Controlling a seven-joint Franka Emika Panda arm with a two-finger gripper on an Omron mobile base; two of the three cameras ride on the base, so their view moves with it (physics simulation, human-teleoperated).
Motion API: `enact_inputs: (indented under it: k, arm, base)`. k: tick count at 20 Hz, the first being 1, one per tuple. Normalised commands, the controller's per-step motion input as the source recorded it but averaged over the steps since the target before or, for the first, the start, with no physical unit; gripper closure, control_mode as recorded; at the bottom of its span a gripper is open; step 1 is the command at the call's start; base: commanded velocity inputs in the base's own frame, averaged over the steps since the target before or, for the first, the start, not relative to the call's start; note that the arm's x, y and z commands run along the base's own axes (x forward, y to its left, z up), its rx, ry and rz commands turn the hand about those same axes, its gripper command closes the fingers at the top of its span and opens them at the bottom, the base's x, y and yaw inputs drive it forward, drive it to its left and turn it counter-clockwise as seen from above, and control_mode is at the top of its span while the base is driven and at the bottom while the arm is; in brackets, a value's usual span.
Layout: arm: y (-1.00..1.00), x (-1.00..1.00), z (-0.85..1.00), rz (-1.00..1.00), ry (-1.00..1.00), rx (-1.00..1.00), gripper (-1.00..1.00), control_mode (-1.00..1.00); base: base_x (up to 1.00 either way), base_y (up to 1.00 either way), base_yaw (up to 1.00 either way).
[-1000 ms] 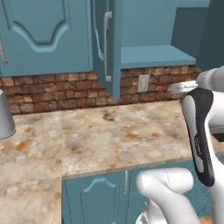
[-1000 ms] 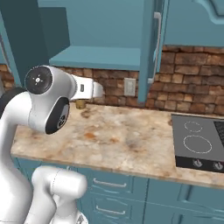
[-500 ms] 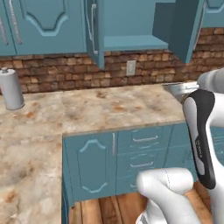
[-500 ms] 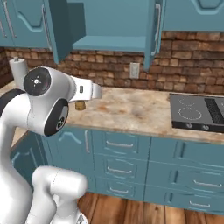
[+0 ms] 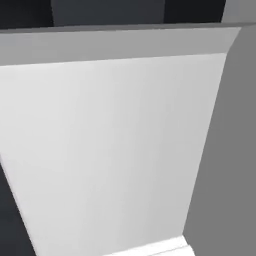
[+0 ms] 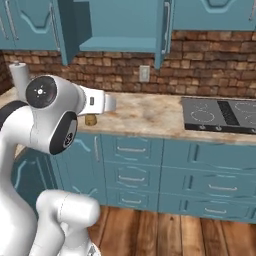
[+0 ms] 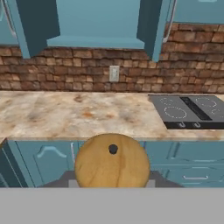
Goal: Retrieve the shaker from the cabinet and place it next the steak on a plate on the dining table.
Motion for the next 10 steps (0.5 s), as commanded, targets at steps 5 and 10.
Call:
enact_inputs:
  k: [5,10]
  arm:
    - [0.0,0.0,0.0,0.0,0.0,0.0,1.0,1.0]
    - [0.0,0.0,0.0,0.0,0.0,0.0,1.0,1.0]
  base:
    - [-0.38,-0.27,-0.32]
    - [-0.28,-0.23,-0.38]
